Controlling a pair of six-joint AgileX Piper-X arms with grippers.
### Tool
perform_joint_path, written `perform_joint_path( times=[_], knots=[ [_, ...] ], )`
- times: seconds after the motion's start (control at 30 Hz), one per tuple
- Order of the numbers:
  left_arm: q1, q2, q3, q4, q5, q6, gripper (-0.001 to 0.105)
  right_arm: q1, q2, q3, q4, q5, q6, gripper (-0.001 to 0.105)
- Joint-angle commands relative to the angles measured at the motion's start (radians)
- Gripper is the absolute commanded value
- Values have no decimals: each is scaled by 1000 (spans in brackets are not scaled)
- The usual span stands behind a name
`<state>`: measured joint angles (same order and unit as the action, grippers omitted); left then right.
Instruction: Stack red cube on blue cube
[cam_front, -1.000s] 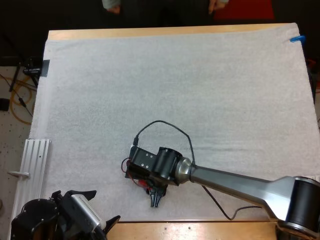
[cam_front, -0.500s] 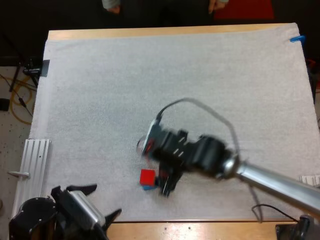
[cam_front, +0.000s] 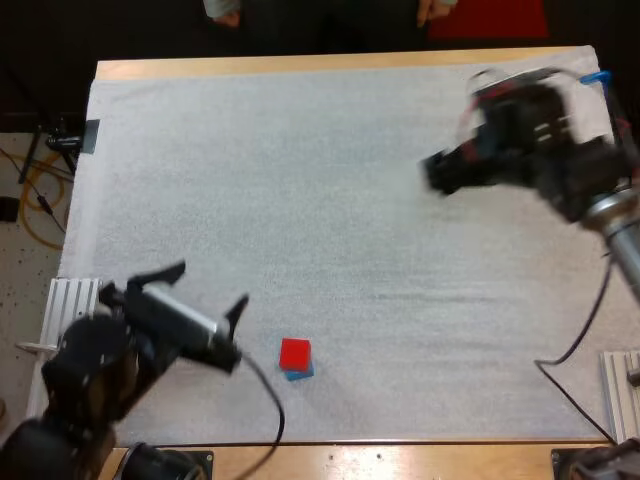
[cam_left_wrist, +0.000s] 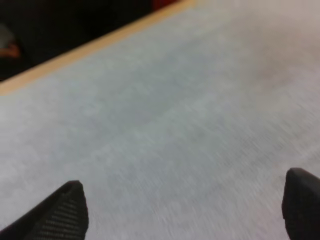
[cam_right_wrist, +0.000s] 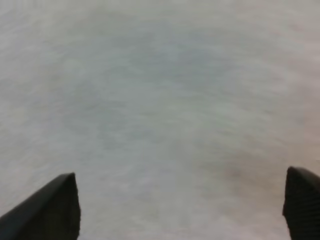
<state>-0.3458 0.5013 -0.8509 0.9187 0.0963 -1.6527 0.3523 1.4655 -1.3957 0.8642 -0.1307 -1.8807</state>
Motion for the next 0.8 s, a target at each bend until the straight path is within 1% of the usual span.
perform_joint_path(
  times=[0.0,0.07,0.1,0.17,0.2,0.23,0.27,0.37,0.5,0.6,0.77],
  knots=[
    [36,29,-5,-70,-17,-11,76,-74,-33,-6,4,-15,3,79],
    [104,72,-5,-110,8,-11,76,-169,-69,-6,14,-15,-3,79],
    [132,85,-5,-119,27,-8,76,-186,-76,-6,15,-15,-5,79],
    [211,112,-5,-137,94,-6,76,-286,-127,-6,31,-23,-17,79],
    [224,117,-5,-139,111,-6,76,-311,-141,-6,37,-32,-26,79],
    [265,122,-5,-141,138,-4,76,-356,-174,-6,53,-48,-43,79],
    [303,123,-5,-141,146,-2,76,-389,-202,-6,69,-53,-61,79],
    [362,119,-5,-143,147,-1,76,-460,-297,17,79,-53,-71,79],
    [370,105,-5,-145,147,-1,76,-469,-451,107,69,-46,-87,79],
    [370,86,-5,-120,157,-1,76,-448,-590,199,75,-46,-92,79],
    [337,-16,-5,-109,164,5,76,-401,-849,362,75,-47,-99,79]
  ],
)
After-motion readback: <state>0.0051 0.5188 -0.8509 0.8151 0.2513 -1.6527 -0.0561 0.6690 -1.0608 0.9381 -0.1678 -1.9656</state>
